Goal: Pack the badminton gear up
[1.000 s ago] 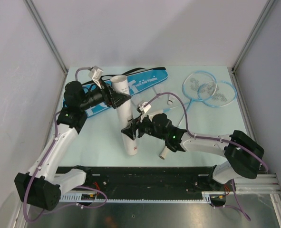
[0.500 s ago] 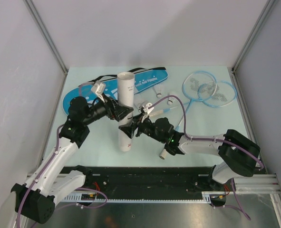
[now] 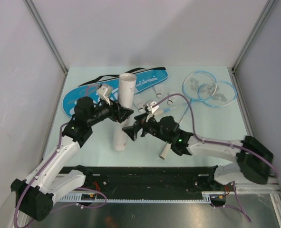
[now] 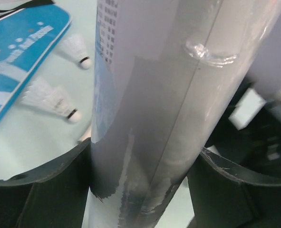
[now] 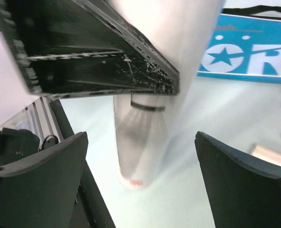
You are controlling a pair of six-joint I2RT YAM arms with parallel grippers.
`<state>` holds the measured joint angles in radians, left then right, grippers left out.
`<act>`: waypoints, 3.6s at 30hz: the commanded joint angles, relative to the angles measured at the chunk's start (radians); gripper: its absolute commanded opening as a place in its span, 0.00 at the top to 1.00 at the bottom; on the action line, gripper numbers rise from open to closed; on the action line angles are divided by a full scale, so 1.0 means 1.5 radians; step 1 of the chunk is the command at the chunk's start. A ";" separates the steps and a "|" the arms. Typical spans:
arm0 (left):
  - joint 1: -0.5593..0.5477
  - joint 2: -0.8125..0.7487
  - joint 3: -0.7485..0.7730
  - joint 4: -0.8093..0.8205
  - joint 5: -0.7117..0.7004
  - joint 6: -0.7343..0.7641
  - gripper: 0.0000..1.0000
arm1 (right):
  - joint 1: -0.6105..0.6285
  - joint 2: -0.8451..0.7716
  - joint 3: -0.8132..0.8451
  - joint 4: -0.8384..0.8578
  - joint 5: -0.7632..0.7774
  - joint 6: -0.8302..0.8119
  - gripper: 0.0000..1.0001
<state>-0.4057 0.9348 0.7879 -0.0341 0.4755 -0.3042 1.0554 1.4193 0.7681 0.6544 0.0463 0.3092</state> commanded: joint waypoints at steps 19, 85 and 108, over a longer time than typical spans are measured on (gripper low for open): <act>-0.093 0.031 0.024 -0.078 -0.099 0.308 0.37 | -0.209 -0.153 0.410 -0.584 -0.208 -0.034 0.44; -0.148 -0.046 -0.009 -0.074 -0.278 0.310 0.68 | -0.509 -0.265 -0.007 -0.700 0.268 0.256 1.00; -0.140 -0.112 -0.023 -0.048 -0.311 0.282 0.64 | -0.425 0.086 0.175 -0.457 0.082 0.129 0.11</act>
<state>-0.6201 0.7891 0.7582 -0.1692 0.0181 0.1310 0.3996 1.2995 0.7357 -0.1104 0.2405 0.5266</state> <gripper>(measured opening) 0.692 0.929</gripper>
